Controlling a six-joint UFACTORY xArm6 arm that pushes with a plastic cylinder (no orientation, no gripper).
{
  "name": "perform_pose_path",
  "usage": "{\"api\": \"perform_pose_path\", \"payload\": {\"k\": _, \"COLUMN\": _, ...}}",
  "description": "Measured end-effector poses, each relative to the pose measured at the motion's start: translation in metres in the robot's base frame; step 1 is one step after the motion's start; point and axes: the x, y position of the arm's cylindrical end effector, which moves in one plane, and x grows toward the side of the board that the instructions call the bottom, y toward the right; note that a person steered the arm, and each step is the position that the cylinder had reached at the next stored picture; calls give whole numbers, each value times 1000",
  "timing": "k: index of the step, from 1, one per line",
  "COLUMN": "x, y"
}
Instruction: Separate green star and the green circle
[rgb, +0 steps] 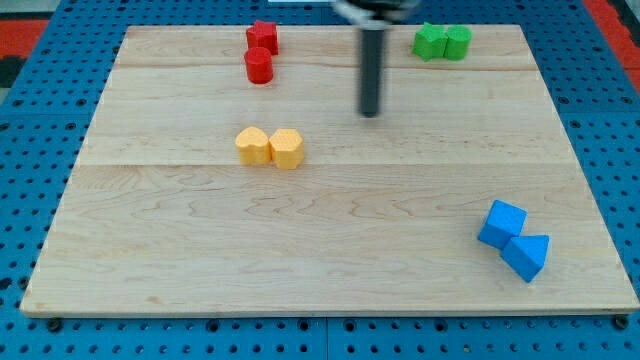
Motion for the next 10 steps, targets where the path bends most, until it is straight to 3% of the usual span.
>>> {"api": "perform_pose_path", "payload": {"k": 1, "x": -33, "y": 121}}
{"api": "perform_pose_path", "payload": {"k": 2, "x": -96, "y": 148}}
{"api": "perform_pose_path", "payload": {"k": 4, "x": -167, "y": 143}}
{"api": "perform_pose_path", "payload": {"k": 6, "x": -167, "y": 8}}
{"api": "perform_pose_path", "payload": {"k": 7, "x": -146, "y": -15}}
{"api": "perform_pose_path", "payload": {"k": 8, "x": -129, "y": 3}}
{"api": "perform_pose_path", "payload": {"k": 9, "x": -163, "y": 23}}
{"api": "perform_pose_path", "payload": {"k": 10, "x": -166, "y": 24}}
